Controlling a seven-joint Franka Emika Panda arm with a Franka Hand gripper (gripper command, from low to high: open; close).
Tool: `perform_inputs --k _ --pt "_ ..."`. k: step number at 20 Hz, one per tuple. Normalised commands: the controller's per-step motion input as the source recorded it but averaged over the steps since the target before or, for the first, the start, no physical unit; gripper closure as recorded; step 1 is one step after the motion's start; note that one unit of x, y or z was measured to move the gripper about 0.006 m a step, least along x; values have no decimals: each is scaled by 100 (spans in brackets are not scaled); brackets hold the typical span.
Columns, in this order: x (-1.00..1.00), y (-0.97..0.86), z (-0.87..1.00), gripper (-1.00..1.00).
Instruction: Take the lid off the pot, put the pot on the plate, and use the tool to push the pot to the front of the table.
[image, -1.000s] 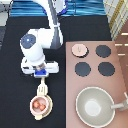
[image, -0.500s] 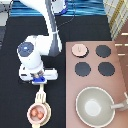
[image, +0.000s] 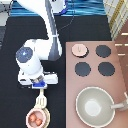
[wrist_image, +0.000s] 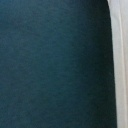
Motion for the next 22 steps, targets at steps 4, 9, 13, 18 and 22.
perform_inputs --k 4,9,13,18,22 --pt "-100 35 53 100" --pt "-100 22 51 100" --pt "-100 14 45 100" --pt "-100 3 -6 100" --pt "-100 -10 -70 100"
